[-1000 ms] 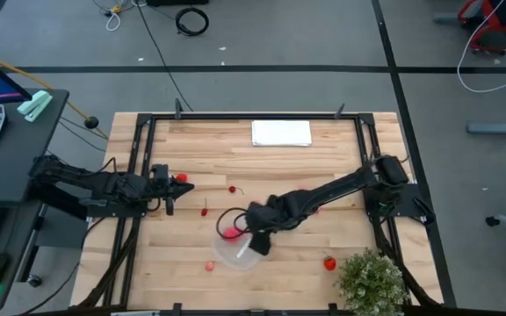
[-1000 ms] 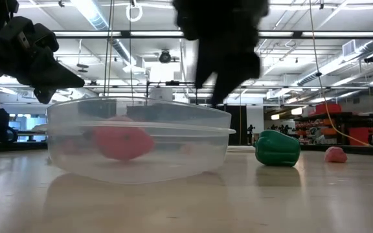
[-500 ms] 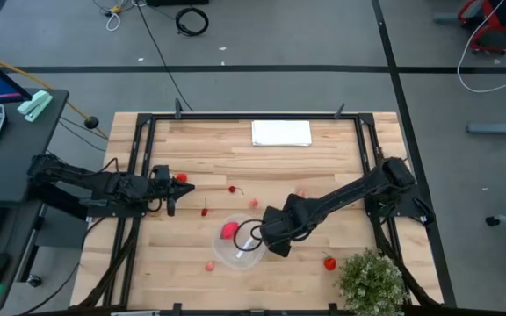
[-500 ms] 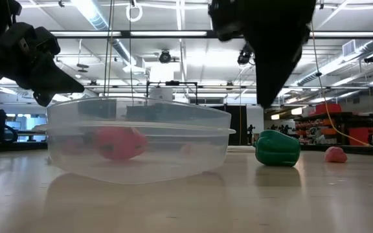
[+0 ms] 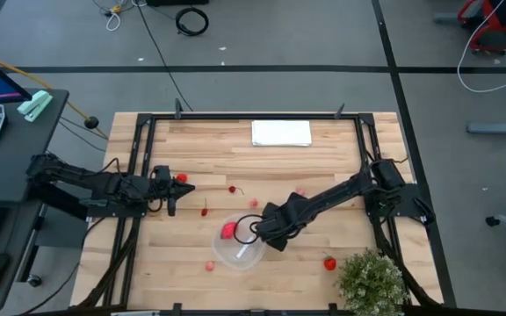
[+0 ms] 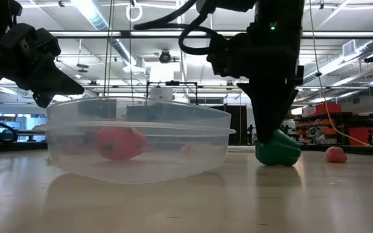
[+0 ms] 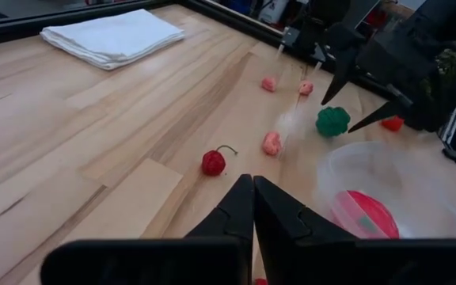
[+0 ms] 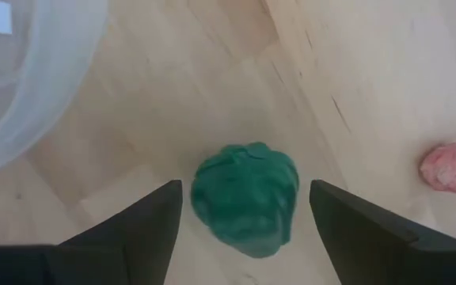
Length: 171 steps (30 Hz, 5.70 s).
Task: Pick and placing Produce into tupperware
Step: Put the green bell pepper into the transparent bin, then put the red strawberry into the transparent bin
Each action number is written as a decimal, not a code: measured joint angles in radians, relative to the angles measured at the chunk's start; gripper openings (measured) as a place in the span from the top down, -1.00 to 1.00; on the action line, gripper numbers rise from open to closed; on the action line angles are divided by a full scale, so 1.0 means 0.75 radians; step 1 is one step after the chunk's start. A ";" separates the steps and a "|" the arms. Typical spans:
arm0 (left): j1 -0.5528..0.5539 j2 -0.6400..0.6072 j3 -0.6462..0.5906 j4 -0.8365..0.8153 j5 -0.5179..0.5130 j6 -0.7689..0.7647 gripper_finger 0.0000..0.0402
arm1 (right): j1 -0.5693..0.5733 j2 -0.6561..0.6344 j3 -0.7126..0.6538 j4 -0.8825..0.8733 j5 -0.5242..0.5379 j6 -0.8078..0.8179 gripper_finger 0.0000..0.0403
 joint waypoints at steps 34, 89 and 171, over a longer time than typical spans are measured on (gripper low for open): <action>0.000 0.000 -0.001 0.003 0.000 0.005 0.92 | -0.017 -0.055 -0.184 0.232 0.000 0.165 -0.20; 0.176 0.017 0.078 -0.279 0.000 0.101 0.43 | -0.162 -0.214 -0.179 1.198 0.099 -0.770 -0.41; 0.324 0.874 0.475 -1.002 -0.007 -0.445 0.33 | -0.179 -0.270 -0.179 1.105 0.103 -0.815 -0.40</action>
